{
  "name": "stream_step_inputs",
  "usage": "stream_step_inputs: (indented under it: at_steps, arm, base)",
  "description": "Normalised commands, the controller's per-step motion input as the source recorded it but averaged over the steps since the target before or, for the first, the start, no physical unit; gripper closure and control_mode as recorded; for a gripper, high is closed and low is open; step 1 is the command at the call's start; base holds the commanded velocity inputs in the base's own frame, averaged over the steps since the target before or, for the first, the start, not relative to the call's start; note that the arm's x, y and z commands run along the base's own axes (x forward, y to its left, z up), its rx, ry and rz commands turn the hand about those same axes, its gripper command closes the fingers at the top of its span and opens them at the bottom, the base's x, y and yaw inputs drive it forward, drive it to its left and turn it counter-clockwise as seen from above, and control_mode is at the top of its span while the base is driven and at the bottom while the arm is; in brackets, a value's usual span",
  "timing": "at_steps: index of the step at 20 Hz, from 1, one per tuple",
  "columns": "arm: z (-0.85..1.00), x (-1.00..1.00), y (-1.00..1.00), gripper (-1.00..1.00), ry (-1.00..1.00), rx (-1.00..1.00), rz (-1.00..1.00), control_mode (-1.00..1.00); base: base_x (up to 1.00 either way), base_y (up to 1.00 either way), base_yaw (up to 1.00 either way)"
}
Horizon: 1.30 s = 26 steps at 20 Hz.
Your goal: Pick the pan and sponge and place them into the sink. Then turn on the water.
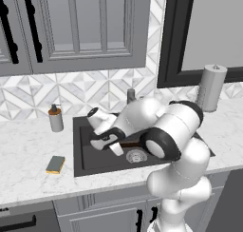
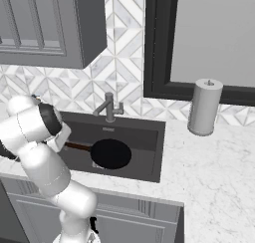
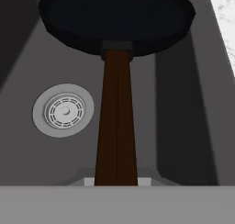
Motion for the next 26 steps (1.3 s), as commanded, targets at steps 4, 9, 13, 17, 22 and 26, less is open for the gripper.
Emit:
stream_step_inputs:
  at_steps: [4, 9, 13, 17, 22, 26]
  arm:
    - [-0.35, 0.31, -0.01, 1.0, 0.0, 0.0, -0.07, -1.0]
    - [-0.5, 0.2, 0.0, 1.0, 0.0, 0.0, -0.06, -1.0]
    - [-0.55, 0.08, 0.0, 1.0, 0.0, 0.0, -0.05, -1.0]
    - [-0.46, 0.06, 0.0, 1.0, 0.0, 0.0, -0.05, -1.0]
    - [-0.33, 0.18, 0.0, 1.0, -0.03, 0.0, -0.04, -1.0]
    - [-0.34, 0.28, 0.06, 1.0, -0.05, 0.0, -0.02, -1.0]
  base:
    - [0.0, 0.0, 0.0]
    - [0.0, 0.0, 0.0]
    - [0.0, 0.0, 0.0]
    - [0.0, 0.0, 0.0]
    - [0.0, 0.0, 0.0]
    - [0.0, 0.0, 0.0]
